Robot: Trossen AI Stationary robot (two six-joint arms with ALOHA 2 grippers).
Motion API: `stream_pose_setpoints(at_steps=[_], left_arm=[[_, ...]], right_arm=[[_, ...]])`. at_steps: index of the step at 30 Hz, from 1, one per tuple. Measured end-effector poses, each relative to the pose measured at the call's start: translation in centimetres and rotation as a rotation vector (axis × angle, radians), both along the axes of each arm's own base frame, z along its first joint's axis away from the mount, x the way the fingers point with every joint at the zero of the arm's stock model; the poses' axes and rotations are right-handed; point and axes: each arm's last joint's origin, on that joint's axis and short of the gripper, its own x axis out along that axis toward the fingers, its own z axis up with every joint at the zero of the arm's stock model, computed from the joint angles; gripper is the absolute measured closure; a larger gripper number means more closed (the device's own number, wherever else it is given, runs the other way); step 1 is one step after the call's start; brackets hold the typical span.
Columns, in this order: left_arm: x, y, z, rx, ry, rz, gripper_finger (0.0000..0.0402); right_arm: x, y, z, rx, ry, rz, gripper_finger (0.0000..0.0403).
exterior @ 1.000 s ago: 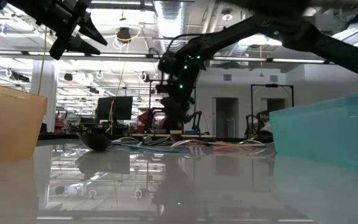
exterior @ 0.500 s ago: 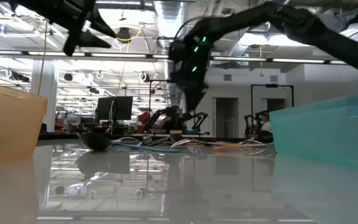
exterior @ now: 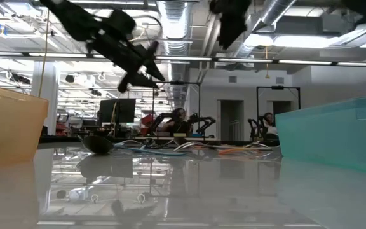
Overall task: Sort silverware by color (type)
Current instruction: Put the orange spoon into the blue bin
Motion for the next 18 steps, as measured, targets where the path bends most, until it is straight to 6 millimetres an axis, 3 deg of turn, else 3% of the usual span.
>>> stream_pose_setpoints(at_steps=[4,8,13,18], left_arm=[[2.9,2.5,-1.3,-0.041,0.093,-0.015,0.0256],[5.6,4.6,-2.1,-0.087,0.197,-0.010,0.0256],[8.2,6.5,-3.6,-0.165,0.299,-0.005,0.0256],[9.5,7.8,-5.8,-0.220,0.411,0.054,0.0256]], right_arm=[[-2.9,2.0,3.2,-0.031,-0.104,-0.018,0.0182],[-4.7,3.6,4.9,-0.047,-0.163,-0.014,0.0182],[-6.4,5.2,6.3,-0.054,-0.208,-0.005,0.0182],[-6.8,6.3,6.4,-0.037,-0.197,0.013,0.0182]])
